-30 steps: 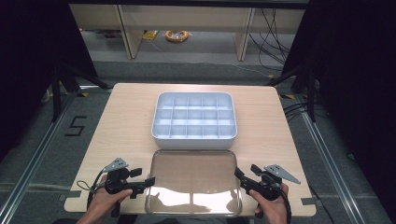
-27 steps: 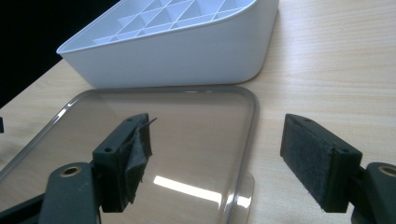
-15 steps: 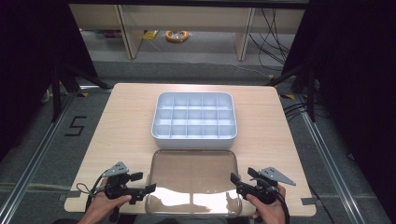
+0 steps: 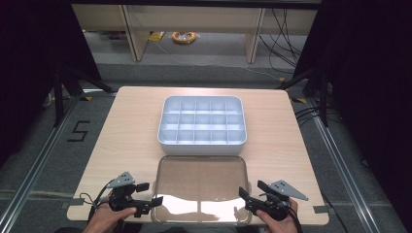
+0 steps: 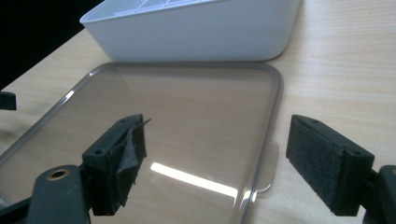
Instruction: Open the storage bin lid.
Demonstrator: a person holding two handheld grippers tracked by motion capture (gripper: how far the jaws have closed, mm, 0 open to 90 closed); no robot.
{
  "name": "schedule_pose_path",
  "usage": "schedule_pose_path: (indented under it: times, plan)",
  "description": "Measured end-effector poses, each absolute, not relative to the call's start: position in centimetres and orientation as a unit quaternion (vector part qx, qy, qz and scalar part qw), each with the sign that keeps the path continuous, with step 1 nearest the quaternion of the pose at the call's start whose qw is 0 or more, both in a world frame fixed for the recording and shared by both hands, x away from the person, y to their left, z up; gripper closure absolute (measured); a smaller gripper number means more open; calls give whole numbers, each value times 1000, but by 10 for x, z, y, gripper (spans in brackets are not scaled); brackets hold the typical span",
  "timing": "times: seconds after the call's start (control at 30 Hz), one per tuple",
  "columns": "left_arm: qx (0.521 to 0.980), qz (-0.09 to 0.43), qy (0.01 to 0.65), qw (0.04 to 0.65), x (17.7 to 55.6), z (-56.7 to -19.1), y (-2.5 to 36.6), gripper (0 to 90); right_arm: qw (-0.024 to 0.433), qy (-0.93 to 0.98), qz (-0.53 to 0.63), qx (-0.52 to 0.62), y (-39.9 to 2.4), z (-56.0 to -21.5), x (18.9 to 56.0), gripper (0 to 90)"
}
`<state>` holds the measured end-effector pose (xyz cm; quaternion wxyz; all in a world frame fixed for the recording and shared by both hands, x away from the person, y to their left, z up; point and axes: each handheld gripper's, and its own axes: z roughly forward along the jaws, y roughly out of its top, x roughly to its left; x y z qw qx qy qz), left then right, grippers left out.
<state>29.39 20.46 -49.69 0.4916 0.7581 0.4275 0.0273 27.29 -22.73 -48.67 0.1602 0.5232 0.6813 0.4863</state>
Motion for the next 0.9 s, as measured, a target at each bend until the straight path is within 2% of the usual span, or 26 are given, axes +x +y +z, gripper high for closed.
schedule_pose_path:
  times: [0.3,0.33,0.37,0.6,0.9]
  plan:
    - [767,18,418,486,282,-498,200,148,158,693,470,523,-226,-489,264,207]
    - [766,15,418,488,279,-497,199,148,144,688,478,526,-225,-490,262,207]
    - [771,18,410,486,279,-497,199,149,156,693,476,519,-226,-491,263,207]
    - [775,15,406,484,271,-498,199,148,151,713,467,501,-223,-493,253,207]
    - [771,7,420,478,265,-499,204,149,135,720,448,512,-224,-493,240,207]
